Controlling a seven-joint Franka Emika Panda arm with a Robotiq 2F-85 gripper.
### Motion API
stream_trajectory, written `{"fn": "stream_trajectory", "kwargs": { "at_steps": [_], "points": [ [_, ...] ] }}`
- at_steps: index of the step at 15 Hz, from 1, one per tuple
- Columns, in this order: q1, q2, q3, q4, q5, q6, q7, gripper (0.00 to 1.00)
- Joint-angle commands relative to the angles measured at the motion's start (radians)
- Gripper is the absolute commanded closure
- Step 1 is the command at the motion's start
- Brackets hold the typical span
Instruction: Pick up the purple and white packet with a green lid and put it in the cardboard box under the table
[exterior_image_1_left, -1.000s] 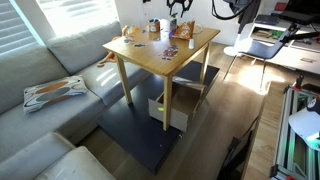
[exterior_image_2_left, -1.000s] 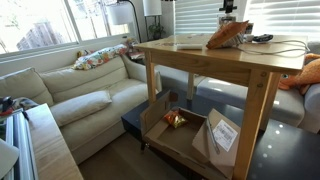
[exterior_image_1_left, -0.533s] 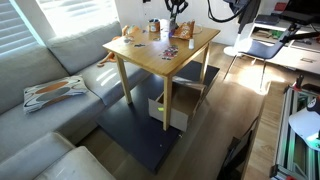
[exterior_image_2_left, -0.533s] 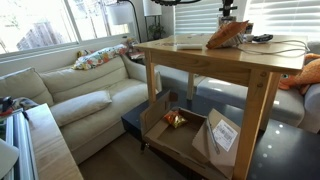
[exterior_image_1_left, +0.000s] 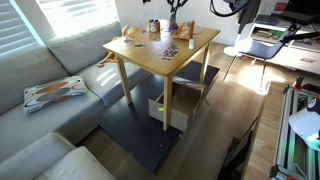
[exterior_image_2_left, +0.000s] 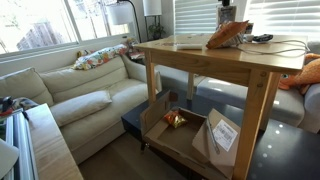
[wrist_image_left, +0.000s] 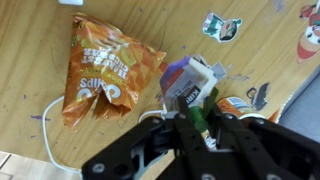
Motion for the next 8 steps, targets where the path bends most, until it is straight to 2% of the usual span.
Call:
{"fn": "stream_trajectory", "kwargs": {
  "at_steps": [1, 6, 8],
  "points": [
    [0.017, -0.168, 0.014, -0.131, -0.006, -0.070, -0.035, 0.95],
    [0.027, -0.390, 0.004, -0.326, -0.042, -0.212, -0.007, 0.95],
    [0.019, -0.470, 0.002, -0.425, -0.050, -0.216, 0.007, 0.95]
  ]
}}
